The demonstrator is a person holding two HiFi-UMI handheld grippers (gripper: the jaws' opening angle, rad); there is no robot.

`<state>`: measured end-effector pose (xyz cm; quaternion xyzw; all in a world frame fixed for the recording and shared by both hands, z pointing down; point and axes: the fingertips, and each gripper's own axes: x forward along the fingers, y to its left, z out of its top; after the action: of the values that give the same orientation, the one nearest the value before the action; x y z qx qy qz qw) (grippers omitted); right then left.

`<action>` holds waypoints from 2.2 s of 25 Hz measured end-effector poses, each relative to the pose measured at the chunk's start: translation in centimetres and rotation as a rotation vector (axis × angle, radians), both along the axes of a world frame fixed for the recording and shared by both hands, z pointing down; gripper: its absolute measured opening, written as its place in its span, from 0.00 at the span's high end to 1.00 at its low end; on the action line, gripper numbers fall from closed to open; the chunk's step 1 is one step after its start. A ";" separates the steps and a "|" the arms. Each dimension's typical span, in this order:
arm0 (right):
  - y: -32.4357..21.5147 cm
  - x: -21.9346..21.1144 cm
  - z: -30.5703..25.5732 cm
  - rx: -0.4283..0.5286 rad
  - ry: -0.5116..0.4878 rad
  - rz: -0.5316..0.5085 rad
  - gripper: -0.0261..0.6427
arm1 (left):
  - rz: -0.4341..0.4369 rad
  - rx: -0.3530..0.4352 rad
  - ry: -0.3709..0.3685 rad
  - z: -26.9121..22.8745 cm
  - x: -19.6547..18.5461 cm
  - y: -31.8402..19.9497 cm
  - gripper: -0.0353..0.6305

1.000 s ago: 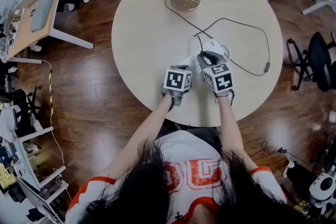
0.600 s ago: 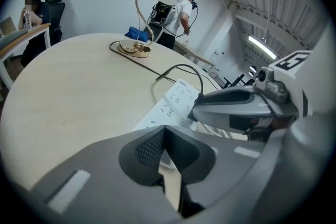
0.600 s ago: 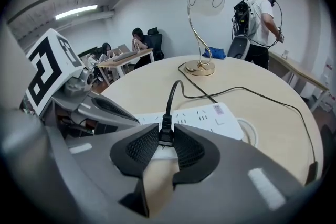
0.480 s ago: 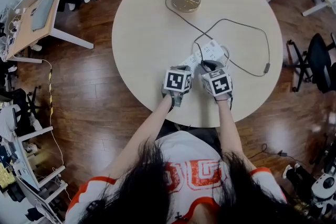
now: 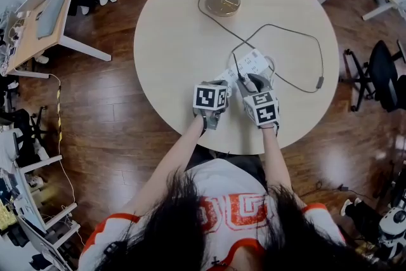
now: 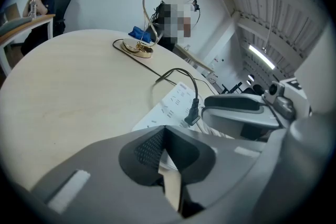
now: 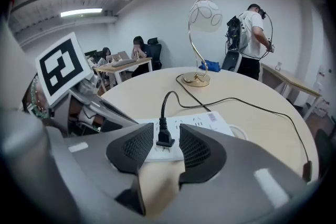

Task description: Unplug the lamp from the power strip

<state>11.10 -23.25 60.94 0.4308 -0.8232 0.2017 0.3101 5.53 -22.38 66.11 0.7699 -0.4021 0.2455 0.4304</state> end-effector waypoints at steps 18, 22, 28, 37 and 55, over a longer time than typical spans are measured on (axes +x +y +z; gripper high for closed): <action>3.5 0.5 -4.6 0.123 -0.181 0.200 0.96 | 0.135 0.248 0.139 -10.0 -1.3 4.1 0.95; 4.6 -0.3 -5.9 0.143 -0.262 0.248 0.96 | 0.127 0.309 0.162 -12.3 -3.0 5.3 0.95; 6.3 -2.5 -7.4 0.186 -0.317 0.293 0.96 | 0.114 0.366 0.190 -14.3 -5.7 6.4 0.95; 11.1 -4.6 -9.3 0.243 -0.320 0.341 0.96 | 0.175 0.404 0.243 -15.6 -6.5 9.6 0.95; 17.3 -3.7 -10.1 0.200 -0.319 0.315 0.96 | 0.152 0.453 0.244 -17.9 -5.3 14.5 0.95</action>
<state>7.35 -5.90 50.88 0.5451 -0.8002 0.2306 0.0965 0.24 -7.85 48.19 0.8985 -0.3331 0.0860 0.2726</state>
